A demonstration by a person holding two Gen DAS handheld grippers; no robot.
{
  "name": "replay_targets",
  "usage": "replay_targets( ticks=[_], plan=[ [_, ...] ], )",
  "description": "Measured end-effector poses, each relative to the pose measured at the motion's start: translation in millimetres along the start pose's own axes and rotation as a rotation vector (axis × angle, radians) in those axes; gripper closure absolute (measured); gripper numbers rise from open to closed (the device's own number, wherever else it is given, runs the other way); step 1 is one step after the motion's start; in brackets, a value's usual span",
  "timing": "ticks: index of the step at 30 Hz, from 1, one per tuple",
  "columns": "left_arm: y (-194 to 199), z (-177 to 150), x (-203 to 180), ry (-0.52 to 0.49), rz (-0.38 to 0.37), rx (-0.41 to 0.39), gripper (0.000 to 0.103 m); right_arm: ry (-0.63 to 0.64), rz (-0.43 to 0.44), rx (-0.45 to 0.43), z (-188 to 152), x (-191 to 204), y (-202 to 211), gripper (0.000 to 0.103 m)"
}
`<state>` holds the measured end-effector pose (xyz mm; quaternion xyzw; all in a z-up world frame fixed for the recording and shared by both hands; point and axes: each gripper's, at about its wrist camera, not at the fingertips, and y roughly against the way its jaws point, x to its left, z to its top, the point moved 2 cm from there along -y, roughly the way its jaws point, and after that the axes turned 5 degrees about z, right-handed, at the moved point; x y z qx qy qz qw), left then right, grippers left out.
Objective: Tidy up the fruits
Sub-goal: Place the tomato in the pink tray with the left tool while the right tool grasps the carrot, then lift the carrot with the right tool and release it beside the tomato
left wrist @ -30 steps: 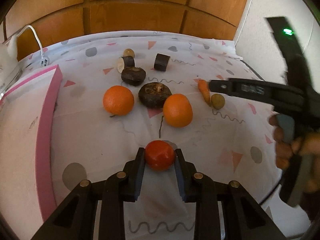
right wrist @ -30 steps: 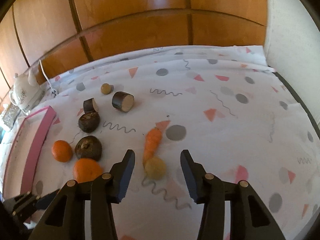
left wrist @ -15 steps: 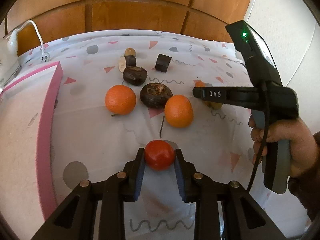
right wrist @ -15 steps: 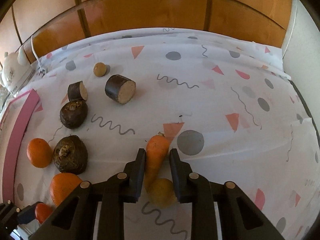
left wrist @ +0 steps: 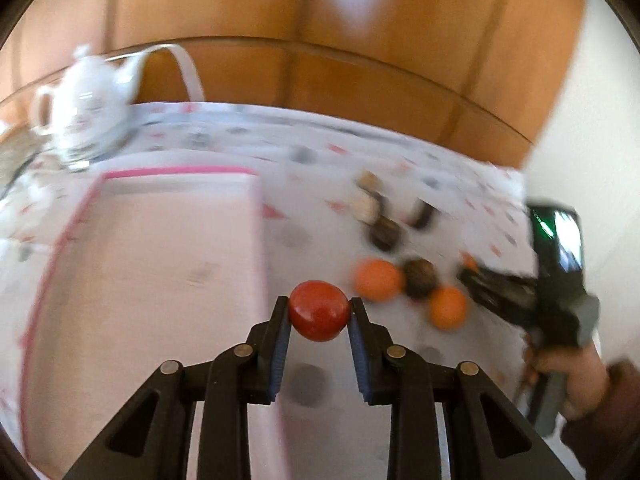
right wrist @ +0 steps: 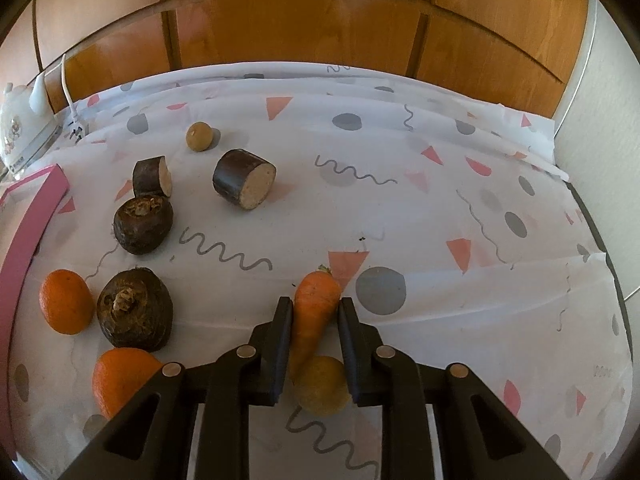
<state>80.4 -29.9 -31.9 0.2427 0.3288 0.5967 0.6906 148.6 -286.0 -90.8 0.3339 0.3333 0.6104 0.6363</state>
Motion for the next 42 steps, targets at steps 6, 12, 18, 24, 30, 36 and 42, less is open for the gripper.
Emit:
replay_targets(
  ticks=[6,12,18,24,30,36,42],
  plan=[
    [-5.2,9.6,70.0,0.166,0.139,0.023,0.074,0.023,-0.025,0.005,2.2,3.7,-2.7,0.080],
    [-22.1,7.2,104.1,0.223,0.260,0.071,0.074,0.038,-0.047,0.003,0.9,7.7,-2.2,0.080],
    [-26.1,4.4,107.0,0.242,0.280,0.076,0.057,0.041,-0.058,-0.003,0.4,11.7,-1.9,0.080],
    [-6.0,0.4,90.8,0.215,0.253,0.030,0.057,0.033,-0.059,-0.008,-0.4,12.1,0.0,0.081],
    [11.1,-7.9,75.1,0.167,0.223,0.005,0.056,0.009,-0.044,-0.019,0.2,8.2,3.3,0.082],
    [22.6,-16.6,70.0,0.153,0.220,-0.003,0.056,-0.005,-0.023,-0.062,5.5,9.7,16.6,0.082],
    [31.4,-20.8,71.3,0.145,0.225,-0.017,0.055,-0.009,0.021,-0.144,16.8,21.8,45.8,0.082]
  ],
)
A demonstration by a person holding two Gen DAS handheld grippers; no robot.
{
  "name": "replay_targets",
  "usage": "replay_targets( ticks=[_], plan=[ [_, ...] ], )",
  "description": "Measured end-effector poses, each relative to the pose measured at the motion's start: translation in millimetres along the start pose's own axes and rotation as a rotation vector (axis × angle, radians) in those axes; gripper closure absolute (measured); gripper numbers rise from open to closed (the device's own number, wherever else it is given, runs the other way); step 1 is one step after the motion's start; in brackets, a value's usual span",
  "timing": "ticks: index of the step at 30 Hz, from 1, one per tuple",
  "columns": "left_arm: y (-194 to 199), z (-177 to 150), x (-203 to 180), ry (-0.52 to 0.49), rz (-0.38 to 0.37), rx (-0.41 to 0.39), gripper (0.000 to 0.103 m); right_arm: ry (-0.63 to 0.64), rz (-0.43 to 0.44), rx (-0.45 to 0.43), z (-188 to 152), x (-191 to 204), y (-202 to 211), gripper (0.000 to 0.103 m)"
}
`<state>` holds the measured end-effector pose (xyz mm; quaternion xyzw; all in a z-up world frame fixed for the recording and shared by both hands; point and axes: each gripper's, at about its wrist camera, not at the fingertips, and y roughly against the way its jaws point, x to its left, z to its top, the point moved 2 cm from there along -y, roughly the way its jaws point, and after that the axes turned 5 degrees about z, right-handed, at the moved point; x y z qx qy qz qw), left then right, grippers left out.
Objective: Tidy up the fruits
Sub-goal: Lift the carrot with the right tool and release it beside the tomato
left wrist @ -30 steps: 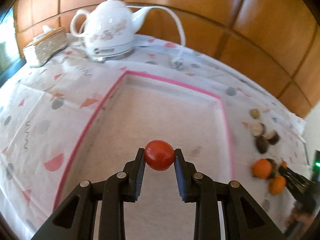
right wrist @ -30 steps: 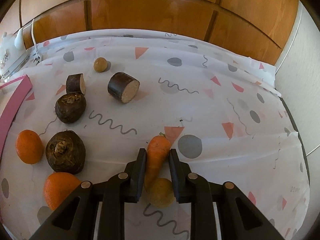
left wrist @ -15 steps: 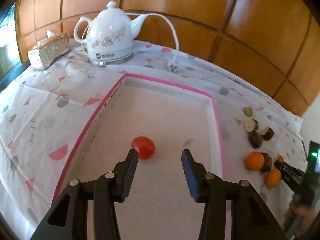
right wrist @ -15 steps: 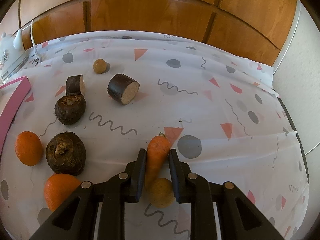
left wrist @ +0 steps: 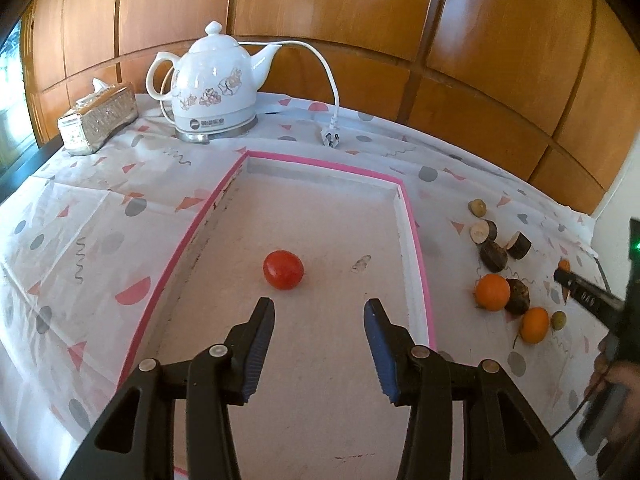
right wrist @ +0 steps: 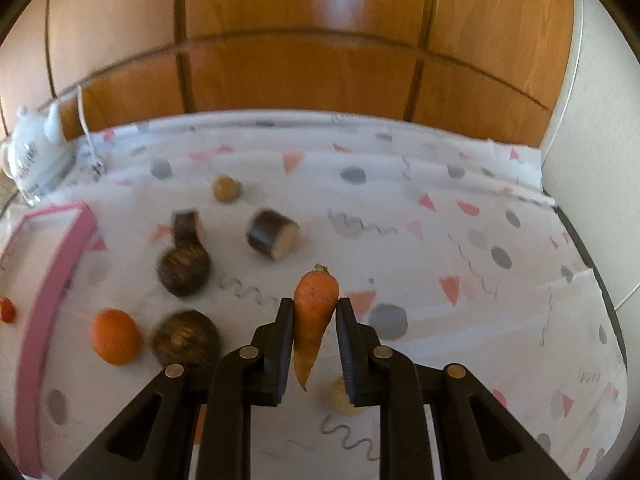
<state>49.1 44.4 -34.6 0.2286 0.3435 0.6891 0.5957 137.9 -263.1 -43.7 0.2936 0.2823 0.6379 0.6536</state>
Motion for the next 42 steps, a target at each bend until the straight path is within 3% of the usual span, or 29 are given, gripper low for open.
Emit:
replay_targets(
  ticks=[6,12,22,25,27,31,42],
  plan=[
    [4.1,1.1,15.2,0.035,0.017,-0.010,0.054,0.051,0.160,-0.030,14.5,43.5,21.0,0.082],
    [6.0,0.4,36.1,0.074,0.049,-0.014,0.054,0.125,0.364,0.025,11.8,115.8,24.6,0.082],
    [4.9,-2.2,52.7,0.111,0.074,-0.013,0.052,0.194,0.544,0.123,4.4,205.2,6.7,0.082],
    [2.8,-4.4,53.3,0.115,0.072,-0.004,0.049,0.186,0.554,0.153,3.7,216.6,-1.4,0.081],
    [1.7,-5.3,52.6,0.110,0.072,0.000,0.049,0.180,0.559,0.164,3.6,221.9,-4.9,0.073],
    [0.5,-7.2,49.4,0.104,0.065,0.006,0.049,0.182,0.544,0.164,0.1,220.2,-4.8,0.073],
    [3.1,-8.5,34.2,0.055,0.038,0.004,0.049,0.144,0.489,0.077,-6.7,187.6,23.3,0.068]
  ],
)
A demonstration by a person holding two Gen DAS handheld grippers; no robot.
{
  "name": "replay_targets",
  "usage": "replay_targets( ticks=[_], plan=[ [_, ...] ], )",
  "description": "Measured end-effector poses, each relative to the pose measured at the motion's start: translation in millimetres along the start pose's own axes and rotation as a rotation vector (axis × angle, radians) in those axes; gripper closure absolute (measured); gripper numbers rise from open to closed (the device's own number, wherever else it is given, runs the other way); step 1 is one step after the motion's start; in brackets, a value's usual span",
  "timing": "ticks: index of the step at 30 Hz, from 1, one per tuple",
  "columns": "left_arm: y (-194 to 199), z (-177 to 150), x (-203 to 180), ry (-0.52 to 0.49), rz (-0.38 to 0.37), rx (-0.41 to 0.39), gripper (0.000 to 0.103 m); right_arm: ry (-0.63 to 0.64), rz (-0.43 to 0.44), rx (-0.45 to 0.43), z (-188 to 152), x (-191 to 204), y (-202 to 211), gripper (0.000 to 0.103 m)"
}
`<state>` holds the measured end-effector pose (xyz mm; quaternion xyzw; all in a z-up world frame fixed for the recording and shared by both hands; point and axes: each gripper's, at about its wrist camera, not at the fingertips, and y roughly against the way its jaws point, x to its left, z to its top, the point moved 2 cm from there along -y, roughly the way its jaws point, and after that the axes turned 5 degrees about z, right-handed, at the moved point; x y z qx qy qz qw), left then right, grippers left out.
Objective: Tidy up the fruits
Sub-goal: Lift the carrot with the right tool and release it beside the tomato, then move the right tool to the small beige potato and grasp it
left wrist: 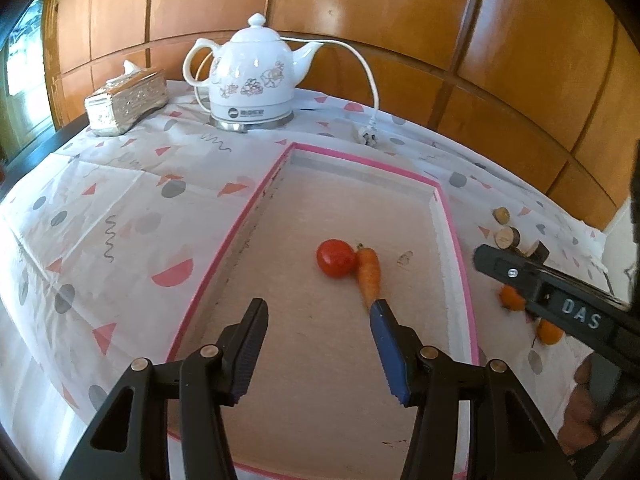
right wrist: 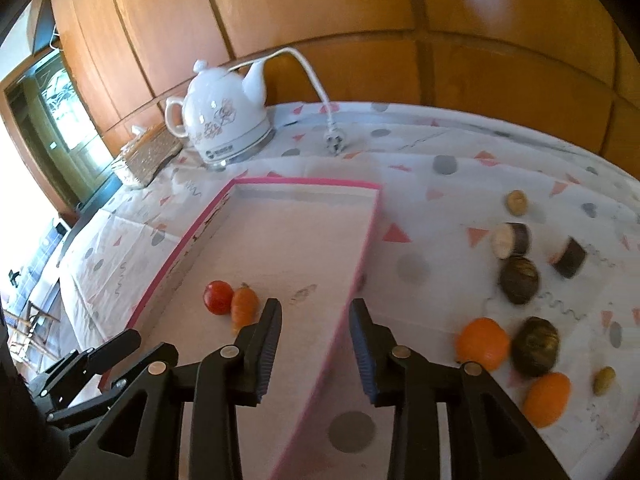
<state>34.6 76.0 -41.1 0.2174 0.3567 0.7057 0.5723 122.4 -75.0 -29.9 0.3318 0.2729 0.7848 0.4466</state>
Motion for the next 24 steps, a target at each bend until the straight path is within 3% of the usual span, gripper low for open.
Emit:
replay_targets(
  ticks=[14,24],
  plan=[
    [9.2,-3.8,-29.1,-0.085,-0.051,-0.012,0.049,-0.076,-0.177,-0.090,-27.1,-64.0,64.8,0.068],
    [15.0,-11.7,-60.9,-0.173,-0.135,-0.005,0.049,-0.247,-0.382,-0.066,-85.9,-156.6,115.9,0.066]
  ],
)
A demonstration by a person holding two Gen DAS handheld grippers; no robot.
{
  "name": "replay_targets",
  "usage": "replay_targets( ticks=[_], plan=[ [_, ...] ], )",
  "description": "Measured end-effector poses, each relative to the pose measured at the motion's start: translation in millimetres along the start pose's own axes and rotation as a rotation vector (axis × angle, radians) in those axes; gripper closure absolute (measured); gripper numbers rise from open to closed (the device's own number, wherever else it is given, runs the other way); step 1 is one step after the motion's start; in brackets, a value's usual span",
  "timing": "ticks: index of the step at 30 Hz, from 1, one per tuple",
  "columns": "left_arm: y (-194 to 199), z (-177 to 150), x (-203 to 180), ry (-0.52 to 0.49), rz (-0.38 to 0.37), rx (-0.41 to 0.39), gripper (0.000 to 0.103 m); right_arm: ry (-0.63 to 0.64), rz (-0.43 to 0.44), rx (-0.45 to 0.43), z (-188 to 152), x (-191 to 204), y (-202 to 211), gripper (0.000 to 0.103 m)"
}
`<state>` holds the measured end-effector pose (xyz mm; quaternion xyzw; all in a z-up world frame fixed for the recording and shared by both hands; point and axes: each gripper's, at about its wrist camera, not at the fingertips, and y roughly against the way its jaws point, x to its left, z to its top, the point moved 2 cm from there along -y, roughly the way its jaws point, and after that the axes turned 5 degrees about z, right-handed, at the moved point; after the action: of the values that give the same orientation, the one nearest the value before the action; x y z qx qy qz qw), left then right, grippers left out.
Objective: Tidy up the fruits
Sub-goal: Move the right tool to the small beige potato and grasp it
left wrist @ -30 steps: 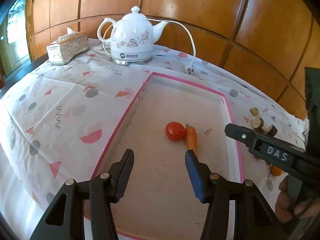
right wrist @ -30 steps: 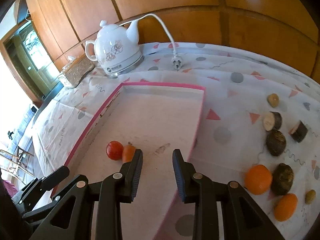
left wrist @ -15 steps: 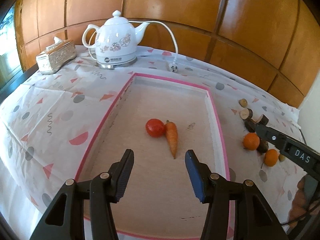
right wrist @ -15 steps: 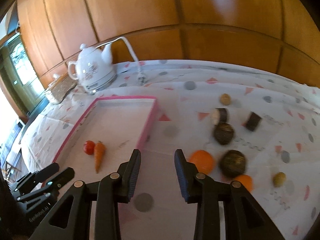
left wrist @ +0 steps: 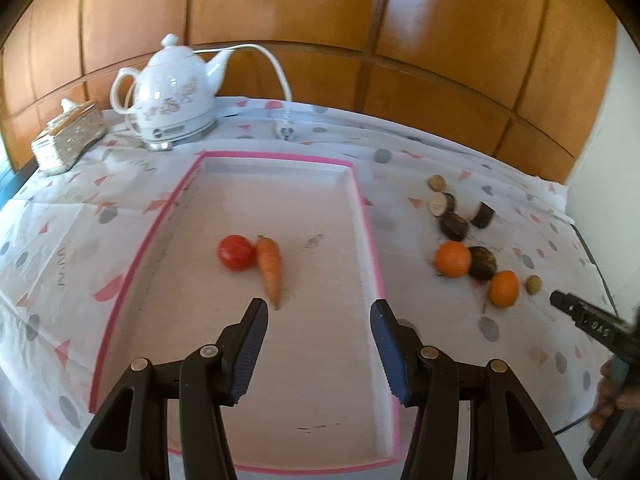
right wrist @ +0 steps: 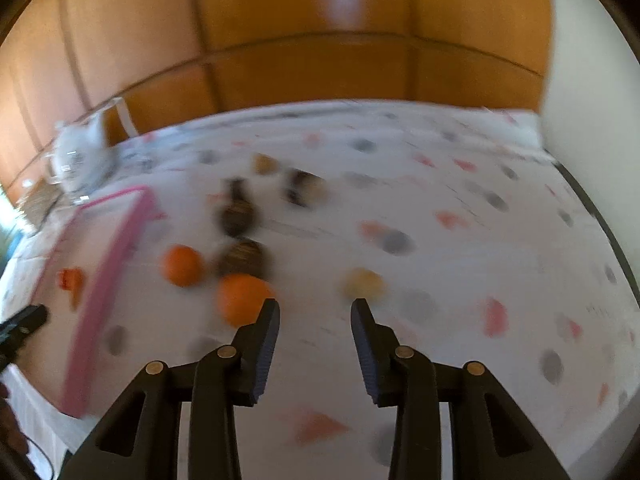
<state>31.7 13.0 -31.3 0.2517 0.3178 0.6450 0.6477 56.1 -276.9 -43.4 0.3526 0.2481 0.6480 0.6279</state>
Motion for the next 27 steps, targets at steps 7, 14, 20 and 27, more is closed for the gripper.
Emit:
replay_targets(
  ticks=[7,14,20,27],
  plan=[
    [2.8,-4.9,-23.0,-0.075,-0.052,-0.002,0.049,-0.074,-0.038,0.048,-23.3,-36.2,-7.8,0.066],
    [3.2,-6.7,-40.7,-0.136,-0.097,0.004,0.049,-0.085,-0.032,0.041,-19.5,-37.5,-16.2,0.066],
    [1.7,-4.9,-53.9,-0.181,-0.136,0.013,0.049,-0.045,-0.029,0.026,-2.4,-30.2,-34.0,0.066],
    [-8.2,-1.2,-74.5,-0.212,-0.213,0.056,0.049,-0.015,-0.037,0.020,12.0,-28.4,-58.8,0.078]
  ],
)
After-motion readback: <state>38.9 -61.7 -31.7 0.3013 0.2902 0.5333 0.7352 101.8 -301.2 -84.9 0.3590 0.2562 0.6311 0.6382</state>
